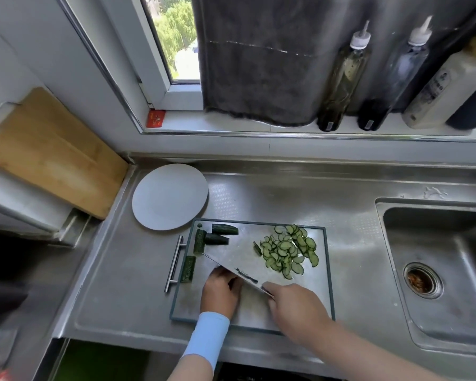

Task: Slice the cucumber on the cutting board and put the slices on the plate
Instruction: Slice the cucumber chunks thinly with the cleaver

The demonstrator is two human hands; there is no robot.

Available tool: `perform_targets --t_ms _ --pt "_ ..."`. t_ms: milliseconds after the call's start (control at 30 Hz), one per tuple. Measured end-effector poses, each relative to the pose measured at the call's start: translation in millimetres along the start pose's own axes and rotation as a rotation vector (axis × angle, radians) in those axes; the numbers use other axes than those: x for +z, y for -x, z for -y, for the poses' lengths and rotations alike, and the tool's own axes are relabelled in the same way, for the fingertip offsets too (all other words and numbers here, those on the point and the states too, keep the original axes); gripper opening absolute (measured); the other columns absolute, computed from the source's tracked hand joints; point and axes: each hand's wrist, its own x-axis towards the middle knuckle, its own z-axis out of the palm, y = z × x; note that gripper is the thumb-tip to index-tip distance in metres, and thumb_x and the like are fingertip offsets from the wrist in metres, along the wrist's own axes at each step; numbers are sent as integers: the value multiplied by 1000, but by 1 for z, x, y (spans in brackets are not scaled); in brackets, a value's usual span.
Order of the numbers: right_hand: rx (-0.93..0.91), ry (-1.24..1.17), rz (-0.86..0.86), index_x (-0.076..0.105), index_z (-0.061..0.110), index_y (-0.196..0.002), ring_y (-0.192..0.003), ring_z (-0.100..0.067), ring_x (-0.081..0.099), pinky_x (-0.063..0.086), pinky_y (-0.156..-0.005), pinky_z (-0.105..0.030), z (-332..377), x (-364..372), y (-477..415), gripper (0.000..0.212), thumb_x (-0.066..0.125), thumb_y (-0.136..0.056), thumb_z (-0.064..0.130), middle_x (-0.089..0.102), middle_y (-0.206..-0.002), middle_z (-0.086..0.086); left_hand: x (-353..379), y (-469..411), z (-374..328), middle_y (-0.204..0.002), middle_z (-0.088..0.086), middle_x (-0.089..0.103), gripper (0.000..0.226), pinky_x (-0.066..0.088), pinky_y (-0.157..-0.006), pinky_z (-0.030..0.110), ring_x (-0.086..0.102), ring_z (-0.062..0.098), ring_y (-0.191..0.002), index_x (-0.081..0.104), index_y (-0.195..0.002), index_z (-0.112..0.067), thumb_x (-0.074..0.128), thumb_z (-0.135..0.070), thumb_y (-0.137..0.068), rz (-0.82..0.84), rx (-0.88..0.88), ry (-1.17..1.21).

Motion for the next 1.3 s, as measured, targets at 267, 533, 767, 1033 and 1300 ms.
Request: perform_targets --t_ms 267,533,767,1033,1300 --pt "23 45 12 41 25 -92 -72 -28 46 33 -59 -38 -1 -1 8 3 40 -95 25 48 -72 0 -1 2 1 -86 6 71 24 47 -73 19 67 26 -76 77 -76 -15 81 4 -60 -6 -2 18" --pt "50 38 14 45 22 -92 -71 -27 44 22 -47 -27 0 0 10 5 39 -92 21 48 -72 -2 -1 3 0 -85 2 71 25 47 -73 19 67 23 -78 76 -75 -17 81 3 -62 -19 7 42" --pt "84 -51 53 47 25 -86 -72 -26 46 33 -54 -32 4 4 -5 13 39 -93 18 52 -73 2 5 5 5 -84 -2 68 18 38 -74 9 64 19 -77 75 -76 -18 82 -3 -68 -18 -16 99" --pt "68 -60 40 51 29 -88 -74 -26 50 39 -62 -32 13 7 -24 15 40 -98 25 54 -74 4 11 8 9 -89 -5 67 17 41 -73 12 61 15 -81 75 -78 -20 81 -6 -70 -26 -34 118" --pt "47 -44 12 52 24 -94 -74 -25 55 46 -65 -36 2 5 2 13 39 -94 25 62 -76 -1 5 6 5 -87 2 70 19 43 -74 16 65 22 -79 75 -75 -18 82 -2 -65 -48 -2 84"
